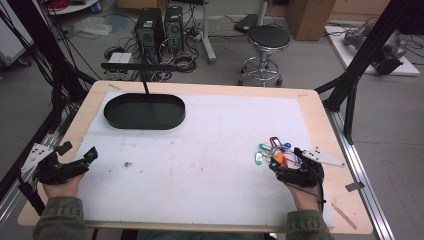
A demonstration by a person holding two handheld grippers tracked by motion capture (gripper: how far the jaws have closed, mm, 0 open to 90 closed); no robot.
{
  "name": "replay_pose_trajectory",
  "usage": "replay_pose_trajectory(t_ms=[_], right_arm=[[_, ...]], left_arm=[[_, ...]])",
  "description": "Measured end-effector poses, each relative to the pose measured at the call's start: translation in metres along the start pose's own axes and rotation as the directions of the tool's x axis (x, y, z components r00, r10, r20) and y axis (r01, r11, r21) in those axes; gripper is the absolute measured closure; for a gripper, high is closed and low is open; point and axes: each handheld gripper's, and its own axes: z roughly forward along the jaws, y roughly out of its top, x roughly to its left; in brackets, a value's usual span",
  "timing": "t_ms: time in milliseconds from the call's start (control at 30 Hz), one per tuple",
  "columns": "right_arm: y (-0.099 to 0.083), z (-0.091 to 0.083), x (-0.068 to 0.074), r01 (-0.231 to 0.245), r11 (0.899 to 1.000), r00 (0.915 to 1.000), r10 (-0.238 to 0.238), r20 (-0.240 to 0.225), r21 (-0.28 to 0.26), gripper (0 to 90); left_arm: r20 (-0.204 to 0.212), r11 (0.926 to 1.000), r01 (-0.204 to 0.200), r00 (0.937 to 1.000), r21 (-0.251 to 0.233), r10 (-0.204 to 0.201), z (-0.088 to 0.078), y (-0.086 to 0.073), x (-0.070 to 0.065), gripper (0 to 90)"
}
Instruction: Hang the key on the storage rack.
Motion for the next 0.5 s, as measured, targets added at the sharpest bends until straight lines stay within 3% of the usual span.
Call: replay_pose_trajectory(t_ms=[367,500], right_arm=[[0.0058,0.0044,0.0017,0.001,1.000,0.9999,-0.001,0.016,0.022,0.5],[0.0100,0.0085,0.0004,0.000,0.998,0.9998,-0.001,0.021,0.055,0.4]], left_arm=[[0.003,1.0000,0.004,1.0000,0.003,-0.004,0.0004,-0.0001,0.0005,2.1],[0.001,1.0000,0.003,1.0000,0.000,-0.003,0.0003,-0.0001,0.0003,2.1]])
